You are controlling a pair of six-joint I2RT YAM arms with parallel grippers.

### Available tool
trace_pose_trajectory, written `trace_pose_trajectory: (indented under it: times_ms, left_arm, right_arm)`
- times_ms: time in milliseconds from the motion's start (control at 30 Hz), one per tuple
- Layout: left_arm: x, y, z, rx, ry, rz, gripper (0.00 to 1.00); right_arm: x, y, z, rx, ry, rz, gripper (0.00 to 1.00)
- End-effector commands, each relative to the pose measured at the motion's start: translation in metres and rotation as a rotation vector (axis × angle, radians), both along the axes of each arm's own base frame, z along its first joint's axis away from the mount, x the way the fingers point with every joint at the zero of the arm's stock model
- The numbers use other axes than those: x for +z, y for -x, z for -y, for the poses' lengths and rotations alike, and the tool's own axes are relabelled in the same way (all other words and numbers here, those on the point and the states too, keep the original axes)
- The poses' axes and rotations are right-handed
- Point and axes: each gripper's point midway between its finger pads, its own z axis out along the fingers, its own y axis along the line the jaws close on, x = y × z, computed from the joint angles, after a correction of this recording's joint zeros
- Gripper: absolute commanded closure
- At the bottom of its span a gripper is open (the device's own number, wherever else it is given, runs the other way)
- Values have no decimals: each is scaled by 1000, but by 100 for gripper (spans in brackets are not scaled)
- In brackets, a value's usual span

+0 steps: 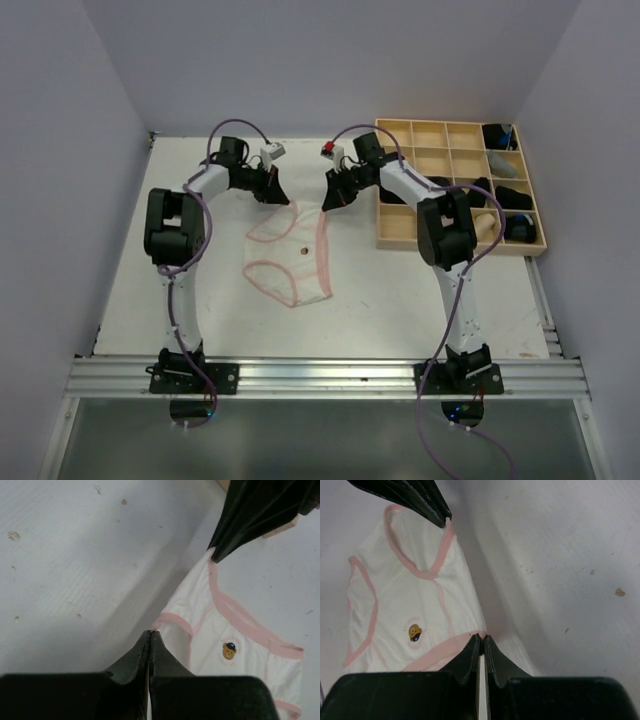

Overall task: Roll the underwear
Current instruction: Fold the underwear

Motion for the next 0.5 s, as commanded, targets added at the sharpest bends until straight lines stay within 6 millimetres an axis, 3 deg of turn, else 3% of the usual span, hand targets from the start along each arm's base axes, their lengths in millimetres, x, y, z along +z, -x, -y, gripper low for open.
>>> trace_pose_trajectory:
  times_ms: [0,100,200,467]
  left_arm:
    - [62,13,0,-55,24,200,100]
    - [71,43,1,-101,39,217,100]
    - [65,75,3,-154,39,175,100]
    - [59,144,1,-209,35,109,100]
  right_arm:
    - [73,8,-5,39,-106,109,100]
    - [79,29,-4,95,-136,85,100]
    - [78,52,-3,153,-148,37,100]
    - [56,121,0,325,-67,16,100]
